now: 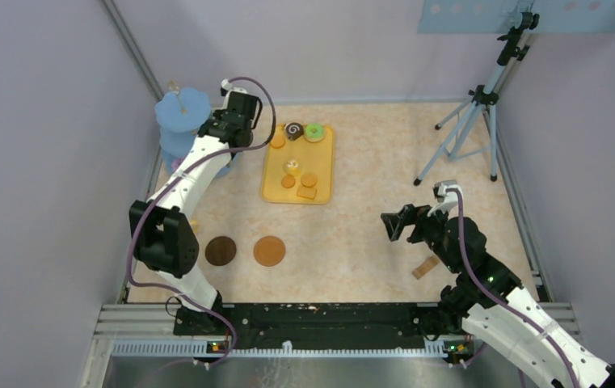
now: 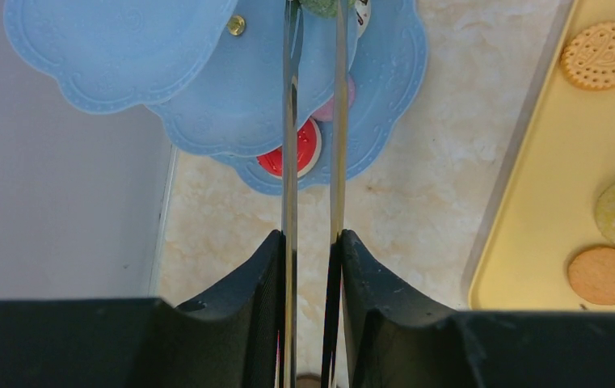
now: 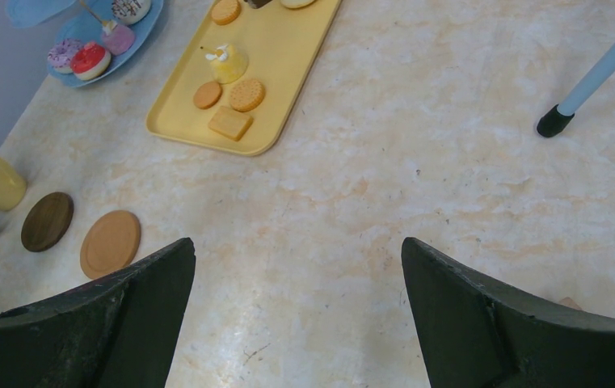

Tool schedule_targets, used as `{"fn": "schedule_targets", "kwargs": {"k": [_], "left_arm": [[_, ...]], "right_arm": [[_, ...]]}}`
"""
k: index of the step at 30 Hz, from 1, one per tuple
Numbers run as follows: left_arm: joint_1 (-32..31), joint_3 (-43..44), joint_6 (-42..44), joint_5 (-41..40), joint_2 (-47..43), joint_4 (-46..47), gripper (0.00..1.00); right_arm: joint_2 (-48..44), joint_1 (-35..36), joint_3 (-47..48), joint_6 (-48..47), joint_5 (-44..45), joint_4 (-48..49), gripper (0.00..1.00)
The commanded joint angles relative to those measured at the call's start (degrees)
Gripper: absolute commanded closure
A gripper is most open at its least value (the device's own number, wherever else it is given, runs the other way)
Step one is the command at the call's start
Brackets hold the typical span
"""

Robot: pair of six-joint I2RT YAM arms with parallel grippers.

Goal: Serve the afternoon tea

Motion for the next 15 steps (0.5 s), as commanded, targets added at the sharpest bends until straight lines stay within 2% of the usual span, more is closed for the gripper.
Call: {"fn": "schedule_targets", "kwargs": {"k": [1, 6, 15], "left_arm": [[1.08, 1.79, 0.56, -2.86, -0.96, 4.63, 0.71], [2.43, 3.17, 0.34, -1.59, 0.64, 4.14, 0.66], [3.39, 5.65, -0.63, -0.10, 1.95, 1.92, 0.49]], "right_arm": [[0.03, -0.30, 0.44, -0.54, 0.74, 1.54, 0.04], [0.22, -0.32, 0.44, -0.71, 0.84, 1.67, 0.04], [0.38, -0.32, 0.55, -0.60, 0.75, 1.52, 0.04]]}}
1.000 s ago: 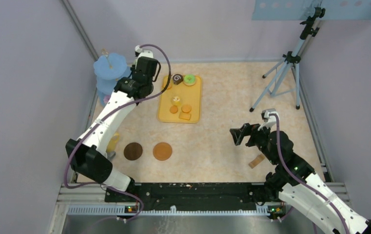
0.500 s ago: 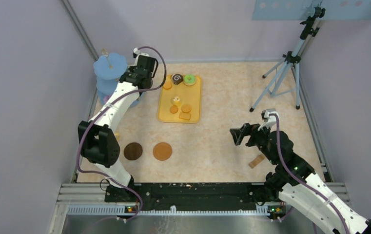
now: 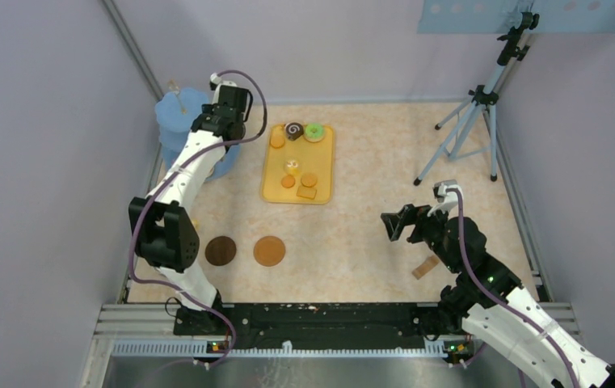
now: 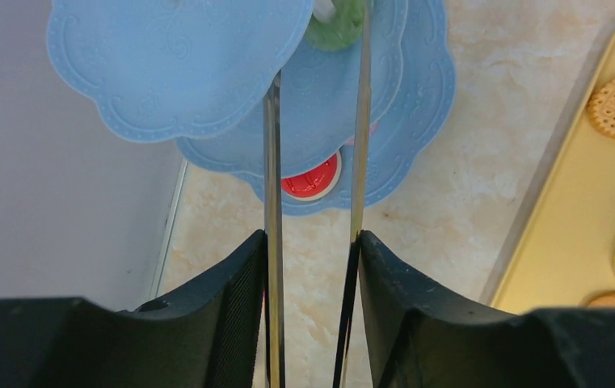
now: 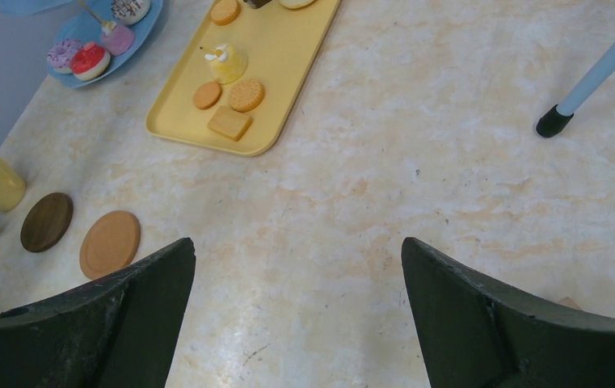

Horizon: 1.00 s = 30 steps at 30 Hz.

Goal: Serve the afternoon tea

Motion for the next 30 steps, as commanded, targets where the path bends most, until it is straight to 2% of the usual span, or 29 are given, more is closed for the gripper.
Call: {"fn": "schedule_targets", "kwargs": {"k": [1, 12, 21, 25, 30], "left_arm": [[0.09, 2.89, -1.06, 0.50, -0.53, 0.48, 0.49], [-2.15, -4.96, -3.70, 9.68, -10.00, -1.16, 0.52], [-4.74, -14.25, -2.67, 34.42, -20.87, 0.25, 0.53], [-10.12, -16.40, -3.51, 32.49, -21.64, -1.65, 0.53], [-12.13, -19.80, -3.42, 36.00, -21.94, 1.71, 0.49]], "right_arm": [[0.38, -0.32, 0.55, -0.65, 0.70, 1.49, 0.04], [0.43, -0.32, 0.53, -0.56, 0.65, 1.50, 0.04], [0.63, -0.32, 0.53, -0.64, 0.81, 1.34, 0.04], [0.82, -0.32, 0.66, -0.58, 0.83, 1.28, 0.04], [0.78, -0.32, 0.88, -0.51, 0.72, 0.94, 0.04]]}}
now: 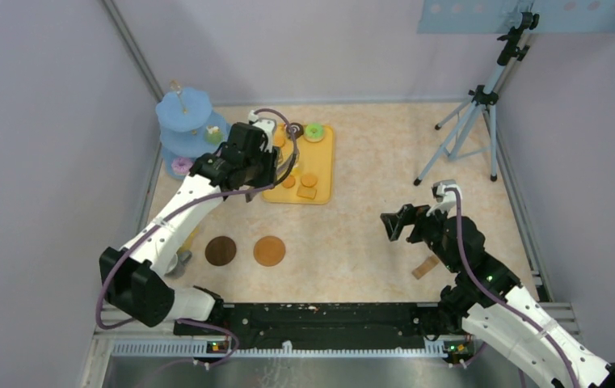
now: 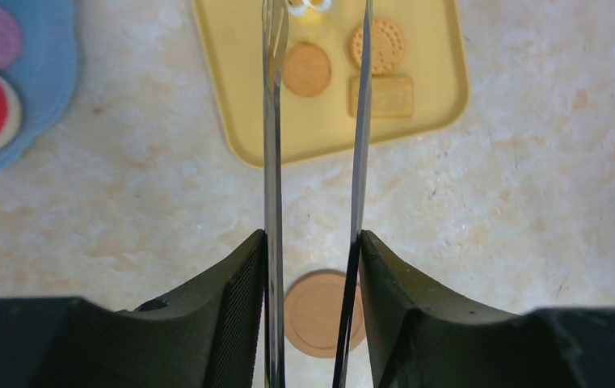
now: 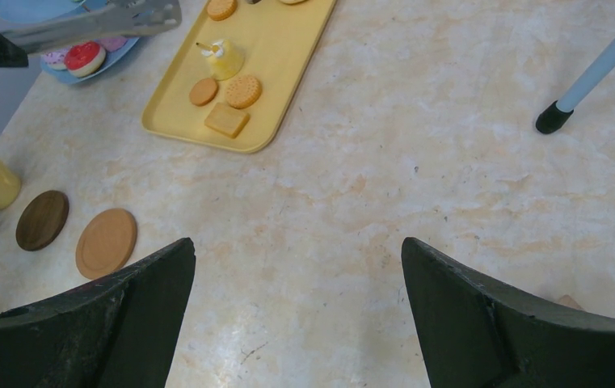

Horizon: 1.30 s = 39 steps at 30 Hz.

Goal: Serve the afternoon tea

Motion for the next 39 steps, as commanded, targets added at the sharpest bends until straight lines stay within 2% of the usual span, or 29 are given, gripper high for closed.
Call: {"fn": "schedule_targets", "kwargs": {"k": [1, 3, 7, 16, 28, 33, 39], "left_arm": [[-0.99, -2.04, -0.54, 4.81, -0.60, 3.78, 0.49], [-1.71, -2.01, -0.85, 6.72, 0.54, 4.46, 0.47], [-3.57, -2.17, -0.79, 5.68, 2.99, 6.21, 0.45], [-9.03, 1.54, -0.15, -9.51, 10.29, 3.76, 0.44], [-9.49, 0.21, -0.58, -14.88, 7.25, 6.37, 0.41], [-9.44, 1.36, -1.69, -18.86, 9.52, 5.79, 0.38], [-9.17, 3.85, -2.32, -17.89, 14.86, 6.52, 0.37]], "right_arm": [[0.18, -0.32, 0.92, -0.51, 0.58, 0.94, 0.04], [0.16, -0.32, 0.89, -0.50, 0.64, 0.97, 0.04], [0.17, -0.32, 0.88, -0.42, 0.75, 0.95, 0.04], [-0.07, -0.32, 0.82, -0.25, 0.85, 0.77, 0.04], [0.21, -0.32, 0.86, -0.41, 1.07, 0.97, 0.04], [0.06, -0.32, 0.64, -0.19, 0.98, 0.99, 0.04], [0.51, -0.32, 1.22, -0.24, 1.35, 0.32, 0.04]]}}
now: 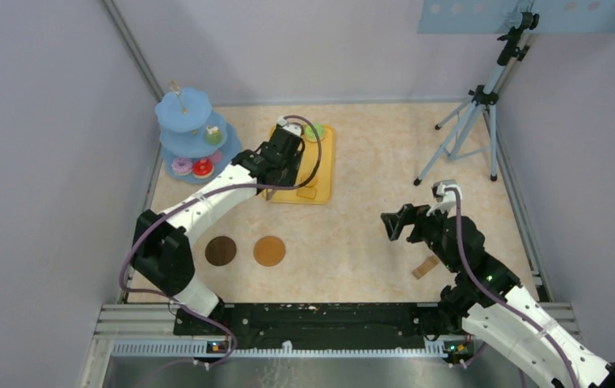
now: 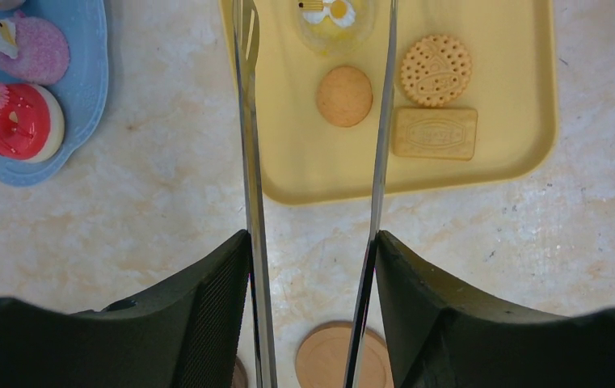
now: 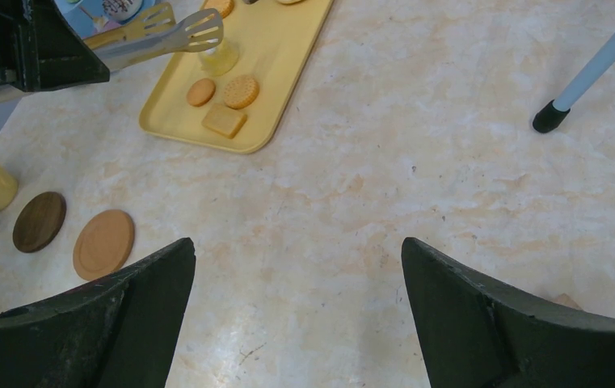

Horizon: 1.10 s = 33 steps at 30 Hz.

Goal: Serve the afternoon tea

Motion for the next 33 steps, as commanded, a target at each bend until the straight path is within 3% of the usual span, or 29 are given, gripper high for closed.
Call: {"fn": "schedule_targets", "kwargs": {"k": [1, 7, 15, 23, 33], "left_arm": [[0.30, 3.83, -0.97, -1.77, 4.17, 2.35, 0.37], [1.04, 3.18, -1.93, -1.58, 7.98, 3.73, 0.40], [1.08, 3.52, -2.49, -2.09, 9.41, 3.38, 0.54], [1.08, 4.91, -1.94, -4.89, 4.56, -0.04, 0.61], [2.93, 6.48, -0.88, -9.82, -5.37, -7.12, 0.61]], "right_arm": [[0.28, -0.32, 1.08, -0.08, 1.12, 0.29, 0.04], [-0.09, -0.32, 1.28, 0.01, 0.92, 0.09, 0.04], [-0.23, -0.32, 0.91, -0.02, 0.76, 0.49, 0.04], [0.12, -0.32, 0.55, -0.24, 0.65, 1.17, 0.04], [0.37, -0.32, 0.84, -0.70, 0.63, 1.31, 0.04]]}}
